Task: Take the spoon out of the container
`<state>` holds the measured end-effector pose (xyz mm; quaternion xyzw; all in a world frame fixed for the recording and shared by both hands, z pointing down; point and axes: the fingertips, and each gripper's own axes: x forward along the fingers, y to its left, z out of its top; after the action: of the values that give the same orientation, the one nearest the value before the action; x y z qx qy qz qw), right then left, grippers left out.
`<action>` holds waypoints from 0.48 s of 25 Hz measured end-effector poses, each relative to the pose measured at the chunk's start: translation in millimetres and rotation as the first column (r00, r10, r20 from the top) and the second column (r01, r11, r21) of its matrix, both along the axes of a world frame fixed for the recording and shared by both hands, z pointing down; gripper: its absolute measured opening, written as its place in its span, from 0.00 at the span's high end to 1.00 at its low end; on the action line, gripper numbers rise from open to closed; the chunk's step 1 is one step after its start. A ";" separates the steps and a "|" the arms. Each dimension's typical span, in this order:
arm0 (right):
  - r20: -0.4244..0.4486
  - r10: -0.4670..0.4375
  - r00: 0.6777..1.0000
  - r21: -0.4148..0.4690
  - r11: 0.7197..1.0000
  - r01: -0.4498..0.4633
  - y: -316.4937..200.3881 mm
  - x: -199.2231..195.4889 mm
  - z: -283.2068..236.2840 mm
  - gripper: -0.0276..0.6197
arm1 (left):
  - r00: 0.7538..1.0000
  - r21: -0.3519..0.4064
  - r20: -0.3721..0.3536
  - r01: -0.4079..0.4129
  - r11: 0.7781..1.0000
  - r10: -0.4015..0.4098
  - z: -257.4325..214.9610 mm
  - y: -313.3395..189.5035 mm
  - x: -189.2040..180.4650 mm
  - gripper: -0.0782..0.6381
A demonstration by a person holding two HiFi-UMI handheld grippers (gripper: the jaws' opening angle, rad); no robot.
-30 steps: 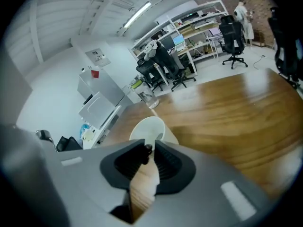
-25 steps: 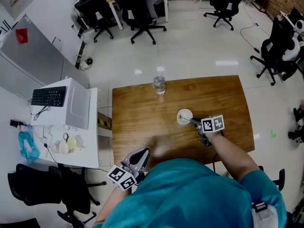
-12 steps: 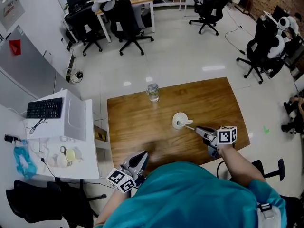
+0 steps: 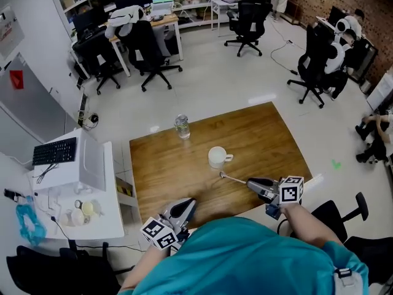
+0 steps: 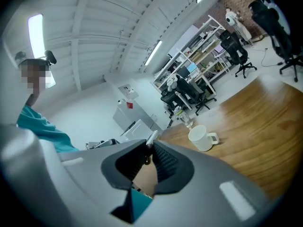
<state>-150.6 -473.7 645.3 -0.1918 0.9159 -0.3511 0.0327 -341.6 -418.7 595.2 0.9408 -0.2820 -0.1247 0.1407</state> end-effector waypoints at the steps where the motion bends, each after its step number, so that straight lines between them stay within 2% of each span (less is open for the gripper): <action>1: 0.014 -0.005 1.000 0.014 1.000 0.005 17.2 16.9 -1.3 0.89 | 1.000 0.010 0.011 0.006 1.000 -0.006 -0.2 18.4 16.6 0.89; 7: 0.086 -0.070 0.994 0.065 0.996 0.064 105.0 124.9 17.0 0.89 | 0.994 0.013 0.015 0.111 0.994 -0.112 14.6 121.0 124.0 0.89; 12: 0.108 -0.141 0.984 0.060 0.989 0.135 138.8 218.4 27.6 0.89 | 0.984 -0.016 0.049 0.171 0.985 -0.170 21.2 175.3 238.3 0.89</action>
<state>67.8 -334.9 672.9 -0.1071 0.9326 -0.3387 0.0645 -103.3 -243.4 616.3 0.9144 -0.3660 -0.1111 0.1323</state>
